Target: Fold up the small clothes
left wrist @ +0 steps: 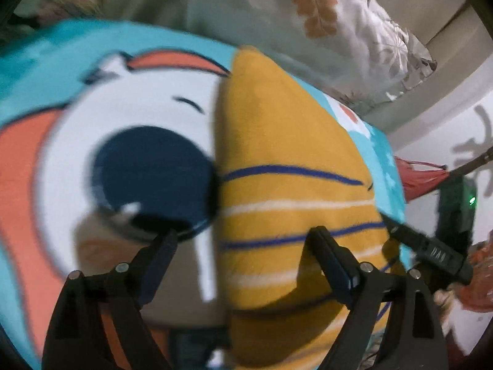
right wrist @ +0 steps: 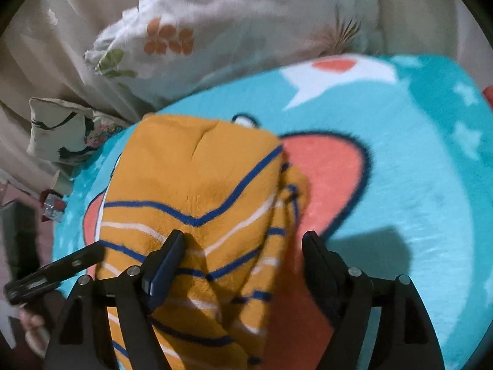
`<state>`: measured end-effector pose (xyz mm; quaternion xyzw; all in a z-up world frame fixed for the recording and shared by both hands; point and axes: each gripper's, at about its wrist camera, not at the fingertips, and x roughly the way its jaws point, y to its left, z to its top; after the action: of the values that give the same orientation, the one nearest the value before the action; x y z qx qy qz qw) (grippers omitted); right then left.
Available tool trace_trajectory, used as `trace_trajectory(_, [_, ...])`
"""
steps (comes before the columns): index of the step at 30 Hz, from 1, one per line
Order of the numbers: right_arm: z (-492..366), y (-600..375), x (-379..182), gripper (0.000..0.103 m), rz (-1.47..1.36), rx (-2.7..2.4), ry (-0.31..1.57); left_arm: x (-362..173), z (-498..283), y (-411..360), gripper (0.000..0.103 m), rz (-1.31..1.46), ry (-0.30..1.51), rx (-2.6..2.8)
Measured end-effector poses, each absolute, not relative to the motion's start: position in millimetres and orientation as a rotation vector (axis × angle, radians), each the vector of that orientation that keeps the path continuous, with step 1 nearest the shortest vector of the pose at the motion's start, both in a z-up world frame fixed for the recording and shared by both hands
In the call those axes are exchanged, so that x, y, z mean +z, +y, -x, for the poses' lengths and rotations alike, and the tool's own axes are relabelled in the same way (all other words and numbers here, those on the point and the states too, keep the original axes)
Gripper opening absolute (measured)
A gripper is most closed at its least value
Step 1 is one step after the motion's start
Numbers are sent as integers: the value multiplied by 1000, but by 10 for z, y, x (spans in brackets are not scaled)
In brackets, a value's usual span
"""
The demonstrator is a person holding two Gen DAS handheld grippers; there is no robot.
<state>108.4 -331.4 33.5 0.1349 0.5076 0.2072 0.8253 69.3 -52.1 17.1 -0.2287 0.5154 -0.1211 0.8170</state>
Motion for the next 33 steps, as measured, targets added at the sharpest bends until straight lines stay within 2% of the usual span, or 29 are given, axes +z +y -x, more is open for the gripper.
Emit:
trace_trajectory(2, [-1146,-3276,226,68,-377,496,1120,98,-803,-610,88,542,1133,-343])
trace_trajectory(3, [-1165,-3279,186,65,-432,509,1133,105,-831,-675,80,532,1145,-369])
trace_trajectory(4, [-1179,-3294,165,56,-485,511,1138,143,-841,-728,72,502,1149,-372])
trace_trajectory(5, [-1191,-3321,147,52,-556,526,1148,234,-832,-769,66,458,1147,-372])
trace_trajectory(6, [-1193,-3350,148,42,-616,542,1151,326,-806,-779,56,432,1137,-375])
trace_trajectory(7, [-1185,-3376,179,34,-701,596,1143,426,-781,-773,53,406,1126,-374])
trace_trajectory(10, [-1122,-3327,418,34,-768,698,1070,691,-716,-707,54,357,1087,-355])
trace_trajectory(11, [-1096,-3285,516,35,-727,687,1042,722,-723,-685,56,347,1085,-335])
trace_trajectory(12, [-1083,-3253,562,40,-677,650,1026,724,-743,-667,61,329,1091,-312])
trace_trajectory(13, [-1088,-3236,556,48,-619,583,1025,708,-756,-671,61,302,1099,-284])
trace_trajectory(17, [-1079,-3304,363,53,-321,207,1078,813,-612,-624,62,215,1055,-228])
trace_trajectory(20, [-907,-3503,422,54,-345,123,1060,989,-431,-516,68,189,981,-205])
trace_trajectory(26, [-426,-3237,1093,59,-317,283,856,1459,-97,-230,78,187,776,-102])
trace_trajectory(27, [-367,-3133,1123,61,-307,325,852,1561,-57,-162,85,188,731,-67])
trace_trajectory(28, [-319,-3002,1108,63,-298,377,863,1656,2,-110,93,193,683,-34])
trace_trajectory(30, [-308,-2858,959,63,-293,416,917,1846,139,22,101,215,582,4])
trace_trajectory(33, [-392,-2827,510,62,-248,279,1052,2088,298,208,103,229,511,81])
